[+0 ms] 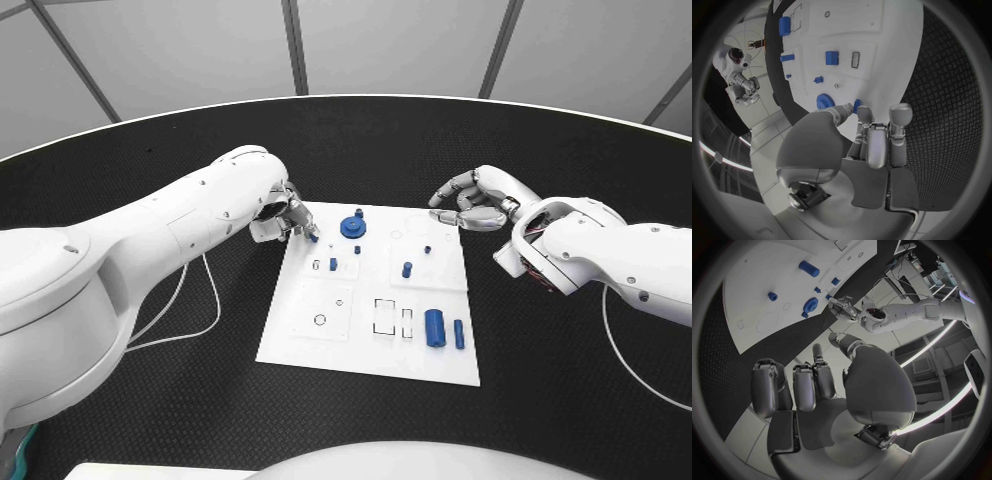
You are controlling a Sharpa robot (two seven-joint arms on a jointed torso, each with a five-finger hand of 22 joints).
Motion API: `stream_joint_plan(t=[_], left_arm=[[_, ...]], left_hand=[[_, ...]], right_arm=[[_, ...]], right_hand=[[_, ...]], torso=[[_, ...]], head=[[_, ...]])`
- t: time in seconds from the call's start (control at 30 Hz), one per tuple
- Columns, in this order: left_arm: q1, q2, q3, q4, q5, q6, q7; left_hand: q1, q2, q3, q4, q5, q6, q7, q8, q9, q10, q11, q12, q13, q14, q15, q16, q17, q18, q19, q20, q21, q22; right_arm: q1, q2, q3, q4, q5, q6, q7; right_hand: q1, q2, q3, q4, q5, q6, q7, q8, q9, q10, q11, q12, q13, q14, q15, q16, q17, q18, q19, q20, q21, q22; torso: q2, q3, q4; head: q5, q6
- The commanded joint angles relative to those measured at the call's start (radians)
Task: Assemble the parts on the task board
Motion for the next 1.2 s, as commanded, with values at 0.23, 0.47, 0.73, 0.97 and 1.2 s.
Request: stream_joint_plan(t=[0.23,0.47,0.73,0.97,1.2], left_arm=[[0.000,0.000,0.000,-0.008,0.011,-0.003,0.007],[0.000,-0.006,0.000,-0.009,0.045,-0.006,0.021],[0.001,-0.047,0.000,0.044,0.129,-0.003,0.021],[0.004,-0.130,-0.001,0.171,0.189,-0.046,0.016],[0.010,-0.220,-0.001,0.309,0.207,-0.111,0.027]], left_hand=[[-0.039,0.018,0.158,-0.086,0.003,-0.031,0.014,0.041,0.012,0.001,0.010,-0.012,-0.013,0.039,0.006,0.006,0.054,-0.009,-0.003,0.006,0.010,0.004],[-0.066,0.023,0.206,-0.110,0.004,-0.032,0.017,0.050,0.011,0.001,0.012,-0.009,-0.013,0.037,0.009,0.006,0.051,-0.009,-0.007,0.009,0.011,0.002],[-0.098,0.020,0.252,-0.148,0.004,-0.019,0.016,0.059,0.007,0.010,0.011,-0.001,-0.002,0.039,0.008,0.010,0.055,-0.008,-0.010,0.012,0.014,0.002],[-0.137,0.015,0.291,-0.182,0.006,0.001,0.010,0.066,-0.001,0.041,0.005,0.013,0.026,0.046,0.002,0.018,0.068,-0.010,0.000,0.012,0.028,0.021],[-0.166,0.007,0.321,-0.204,0.016,0.019,0.002,0.071,-0.008,0.071,-0.002,0.023,0.050,0.054,-0.004,0.024,0.081,-0.015,0.018,0.008,0.048,0.050]], right_arm=[[0.000,0.000,0.000,-0.001,0.000,0.001,0.000],[0.000,-0.001,0.000,-0.002,0.000,0.002,0.000],[0.000,-0.005,0.000,-0.004,0.000,0.002,0.000],[0.000,-0.008,0.000,-0.006,0.000,0.001,0.001],[0.000,-0.009,0.000,-0.010,0.000,0.001,0.002]], right_hand=[[-0.007,0.000,0.006,0.002,0.007,-0.007,0.000,0.004,-0.001,0.004,-0.006,0.004,0.123,0.074,-0.008,-0.005,0.134,0.010,0.030,-0.008,-0.003,0.126],[-0.007,0.000,0.006,0.002,0.007,-0.007,0.000,0.004,-0.001,0.004,-0.006,0.004,0.123,0.074,-0.008,-0.005,0.134,0.010,0.030,-0.008,-0.003,0.126],[-0.007,0.000,0.006,0.002,0.007,-0.007,0.000,0.004,-0.001,0.004,-0.006,0.004,0.123,0.074,-0.008,-0.005,0.134,0.010,0.030,-0.008,-0.003,0.126],[-0.008,0.000,0.006,0.003,0.007,-0.007,0.000,0.005,-0.001,0.003,-0.006,0.004,0.123,0.074,-0.008,-0.006,0.134,0.010,0.030,-0.008,-0.004,0.126],[-0.008,0.000,0.006,0.003,0.007,-0.007,0.000,0.005,-0.001,0.003,-0.006,0.004,0.123,0.074,-0.008,-0.006,0.134,0.010,0.030,-0.008,-0.004,0.126]], torso=[[0.000,-0.0001,-0.0001],[-0.001,0.0000,0.0012],[-0.007,0.0000,0.0056],[-0.018,0.0000,0.0160],[-0.028,-0.0002,0.0260]], head=[[0.000,-0.001],[0.000,-0.002],[0.000,-0.005],[-0.003,-0.011],[-0.007,-0.018]])
